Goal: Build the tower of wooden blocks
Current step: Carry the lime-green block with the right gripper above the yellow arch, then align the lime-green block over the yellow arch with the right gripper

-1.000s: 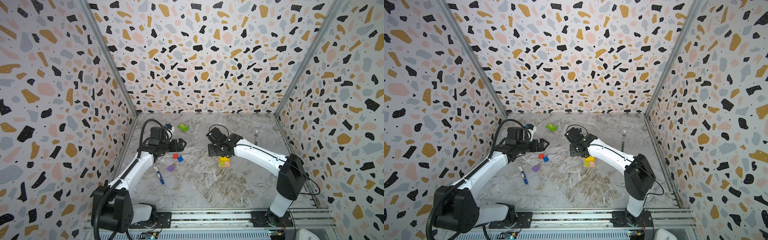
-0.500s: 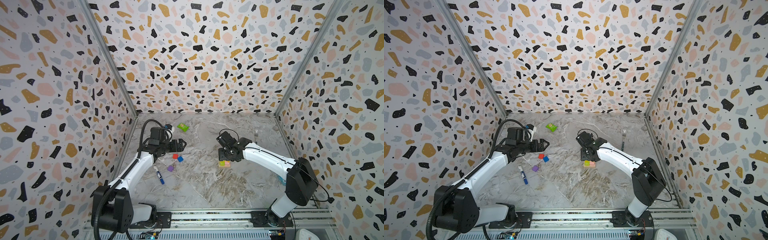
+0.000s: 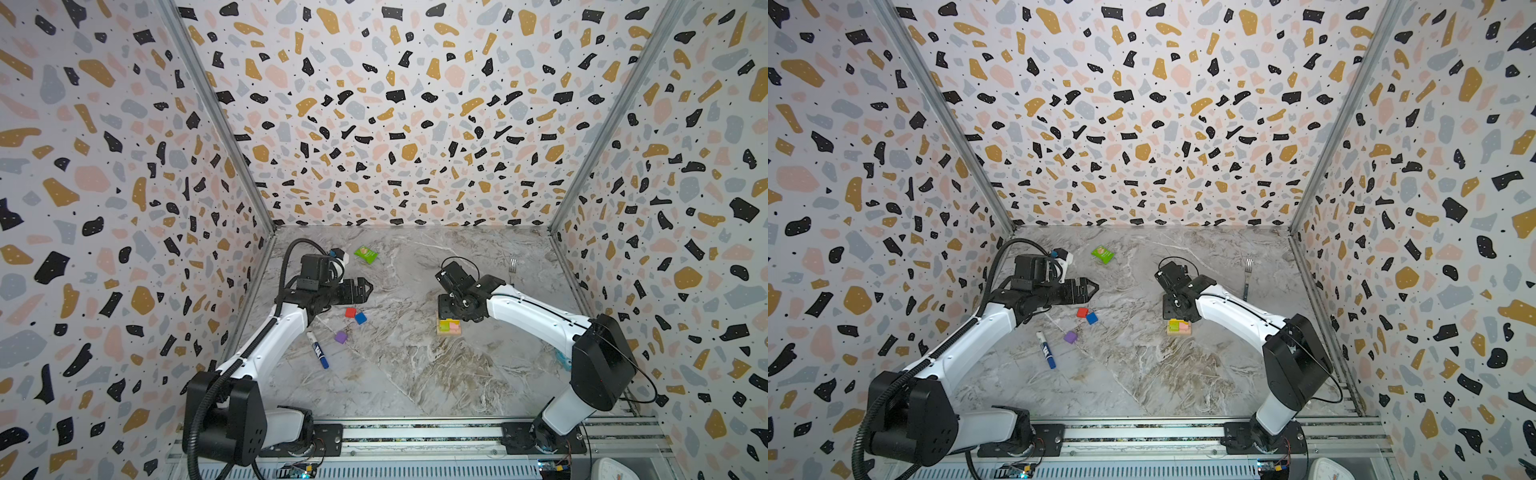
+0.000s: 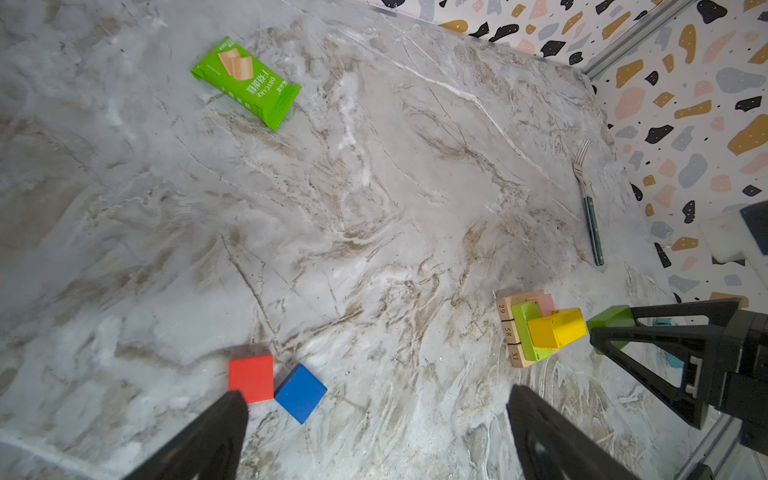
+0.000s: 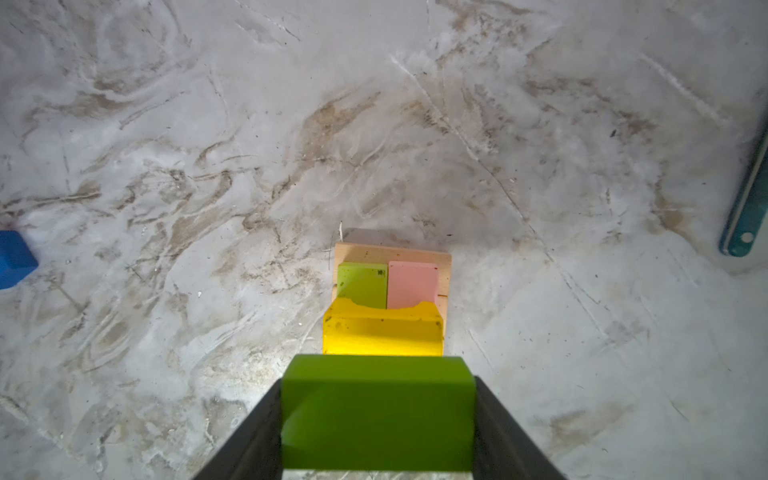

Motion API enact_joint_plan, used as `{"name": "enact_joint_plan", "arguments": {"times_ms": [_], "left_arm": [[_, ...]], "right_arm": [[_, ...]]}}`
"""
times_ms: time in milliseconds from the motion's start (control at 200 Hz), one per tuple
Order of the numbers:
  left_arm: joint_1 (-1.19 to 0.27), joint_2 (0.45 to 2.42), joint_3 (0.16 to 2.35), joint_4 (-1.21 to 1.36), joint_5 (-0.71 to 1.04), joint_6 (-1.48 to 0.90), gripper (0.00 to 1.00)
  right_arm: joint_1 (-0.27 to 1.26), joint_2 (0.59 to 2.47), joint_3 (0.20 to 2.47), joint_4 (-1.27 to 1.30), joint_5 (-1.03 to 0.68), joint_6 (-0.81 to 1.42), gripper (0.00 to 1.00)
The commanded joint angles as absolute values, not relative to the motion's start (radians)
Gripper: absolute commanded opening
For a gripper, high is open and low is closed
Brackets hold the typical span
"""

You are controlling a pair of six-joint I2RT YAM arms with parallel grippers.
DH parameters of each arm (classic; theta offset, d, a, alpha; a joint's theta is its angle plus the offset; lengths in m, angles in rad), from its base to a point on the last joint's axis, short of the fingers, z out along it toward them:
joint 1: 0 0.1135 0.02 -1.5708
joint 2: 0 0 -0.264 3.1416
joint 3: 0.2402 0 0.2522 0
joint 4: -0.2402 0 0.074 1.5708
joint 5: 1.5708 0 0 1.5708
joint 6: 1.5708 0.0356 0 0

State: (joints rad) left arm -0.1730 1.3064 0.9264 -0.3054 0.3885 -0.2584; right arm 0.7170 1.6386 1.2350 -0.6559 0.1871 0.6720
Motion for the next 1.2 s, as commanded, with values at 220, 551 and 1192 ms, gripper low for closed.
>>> {"name": "enact_joint_plan", "arguments": {"times_ms": [220, 551, 1192], "left_arm": [[-0.17, 1.303, 0.916, -0.27, 0.406, -0.264, 0.98], [-0.17, 1.305, 0.916, -0.267, 0.408, -0.265, 0.98], [-0.17, 1.305, 0.916, -0.267, 0.41, -0.265, 0.98]], "right_arm": [[0.707, 1.66, 1.226, -0.643, 0.192, 0.658, 0.56], [0.707, 1.68, 1.224, -0.632, 0.194, 0.65, 0.56], [0.706, 1.688, 1.202, -0.612, 0.194, 0.644, 0.55]]}}
